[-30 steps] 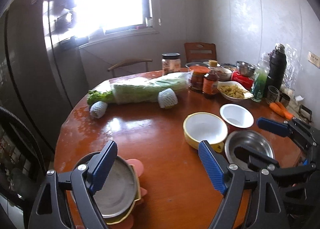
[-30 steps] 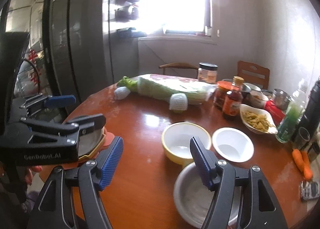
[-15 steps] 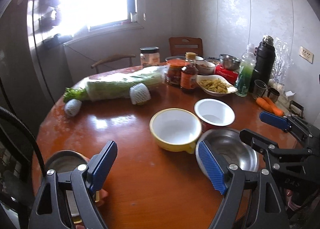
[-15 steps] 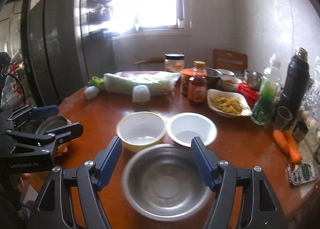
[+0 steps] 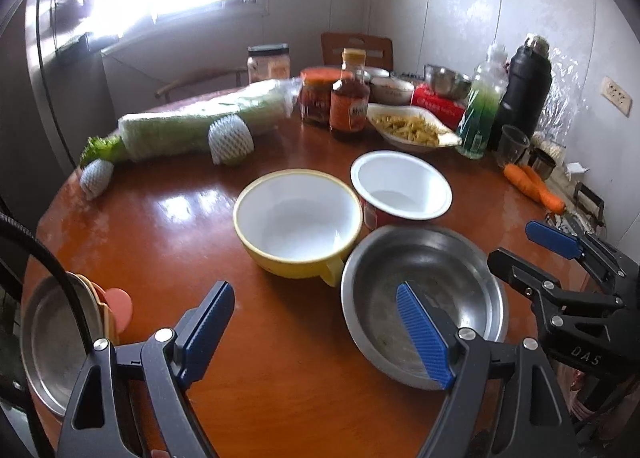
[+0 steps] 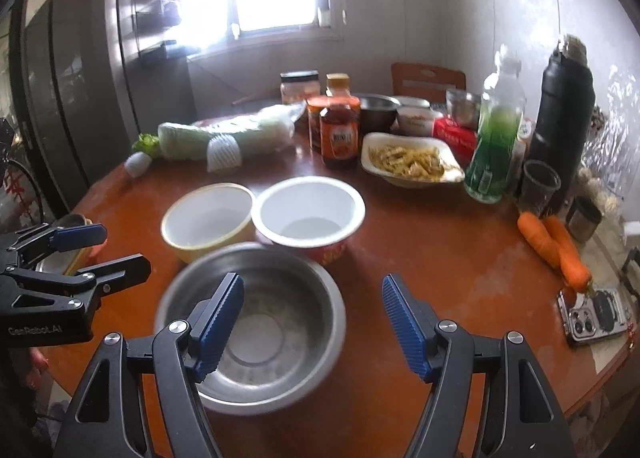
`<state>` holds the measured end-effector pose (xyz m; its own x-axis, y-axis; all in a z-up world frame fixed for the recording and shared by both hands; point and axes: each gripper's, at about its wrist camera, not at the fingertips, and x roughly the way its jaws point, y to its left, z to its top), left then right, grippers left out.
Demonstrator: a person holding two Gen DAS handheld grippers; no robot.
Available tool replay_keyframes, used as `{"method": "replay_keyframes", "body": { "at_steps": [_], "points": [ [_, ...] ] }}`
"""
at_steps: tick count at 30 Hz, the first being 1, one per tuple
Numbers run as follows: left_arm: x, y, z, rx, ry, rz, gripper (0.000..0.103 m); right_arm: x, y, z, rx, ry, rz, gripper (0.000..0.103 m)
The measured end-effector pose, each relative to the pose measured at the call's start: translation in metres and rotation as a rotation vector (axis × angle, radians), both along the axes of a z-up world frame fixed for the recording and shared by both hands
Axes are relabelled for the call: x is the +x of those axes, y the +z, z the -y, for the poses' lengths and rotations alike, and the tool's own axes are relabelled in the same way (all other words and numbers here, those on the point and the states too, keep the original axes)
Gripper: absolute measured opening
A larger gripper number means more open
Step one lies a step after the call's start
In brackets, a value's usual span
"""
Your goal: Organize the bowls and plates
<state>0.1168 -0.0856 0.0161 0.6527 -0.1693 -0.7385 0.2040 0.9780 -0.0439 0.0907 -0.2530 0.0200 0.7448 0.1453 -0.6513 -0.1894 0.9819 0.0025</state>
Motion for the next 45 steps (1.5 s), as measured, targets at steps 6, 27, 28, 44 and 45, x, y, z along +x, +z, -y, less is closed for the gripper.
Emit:
{"method": "replay_keyframes", "body": {
  "at_steps": [6,27,28,44,45],
  "points": [
    [0.012,-0.02,0.006,-0.031,0.001,-0.071,0.083,0.008,-0.021,0.008,-0.002,0.008,-0.056,0.073],
    [0.032,-0.055,0.027,-0.092,-0.067,-0.182,0.05,0.022,-0.05,-0.002,-0.031,0.085,-0.123,0.043],
    [0.032,-0.056,0.028,-0.102,-0.08,-0.186,0.044,0.021,-0.049,-0.003,-0.042,0.085,-0.121,0.043],
    [0.009,-0.054,0.002,-0.084,-0.056,-0.208,0.041,0.001,-0.042,-0.03,-0.069,0.146,-0.122,0.041],
    [0.008,-0.054,-0.002,-0.083,-0.051,-0.207,0.041,0.0,-0.043,-0.033,-0.07,0.152,-0.122,0.041]
  ]
}}
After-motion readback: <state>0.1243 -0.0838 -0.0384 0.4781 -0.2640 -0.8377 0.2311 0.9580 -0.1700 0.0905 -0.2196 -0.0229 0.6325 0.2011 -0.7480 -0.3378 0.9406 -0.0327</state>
